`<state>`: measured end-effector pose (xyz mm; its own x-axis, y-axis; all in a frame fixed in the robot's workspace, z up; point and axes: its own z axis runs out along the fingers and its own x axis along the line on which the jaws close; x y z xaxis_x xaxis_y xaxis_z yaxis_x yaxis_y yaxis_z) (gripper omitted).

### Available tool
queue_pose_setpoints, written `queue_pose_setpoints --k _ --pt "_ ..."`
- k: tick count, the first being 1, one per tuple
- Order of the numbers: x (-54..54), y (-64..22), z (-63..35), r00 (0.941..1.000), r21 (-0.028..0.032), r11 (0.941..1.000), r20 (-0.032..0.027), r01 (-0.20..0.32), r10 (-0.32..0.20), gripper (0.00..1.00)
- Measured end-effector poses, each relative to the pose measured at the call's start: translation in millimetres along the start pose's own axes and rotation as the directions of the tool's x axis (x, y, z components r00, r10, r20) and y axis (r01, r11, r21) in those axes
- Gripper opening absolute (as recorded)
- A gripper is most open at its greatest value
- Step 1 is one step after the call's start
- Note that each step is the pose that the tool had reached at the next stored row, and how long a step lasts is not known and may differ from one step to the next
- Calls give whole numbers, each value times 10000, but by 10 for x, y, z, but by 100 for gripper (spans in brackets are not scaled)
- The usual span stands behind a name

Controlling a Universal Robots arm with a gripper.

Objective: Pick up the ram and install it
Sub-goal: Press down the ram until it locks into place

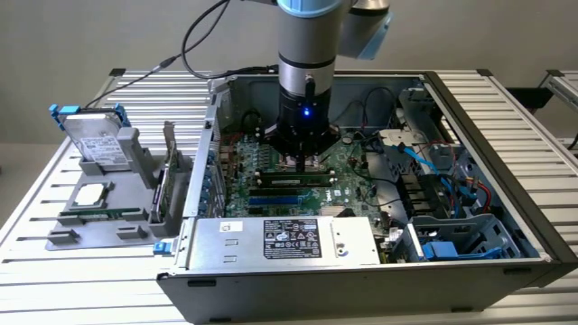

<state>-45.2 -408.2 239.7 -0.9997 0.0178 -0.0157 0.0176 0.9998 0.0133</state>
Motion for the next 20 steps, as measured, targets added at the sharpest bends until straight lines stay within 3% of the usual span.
queue_pose_setpoints --k 4,12,20 --pt "16 -40 -14 10000 1 10000 -44 -1 1 10" --pt "14 -71 -98 9997 2 10000 -231 -1 1 10" --pt "14 -72 -99 9997 -7 10000 -234 -2 2 10"
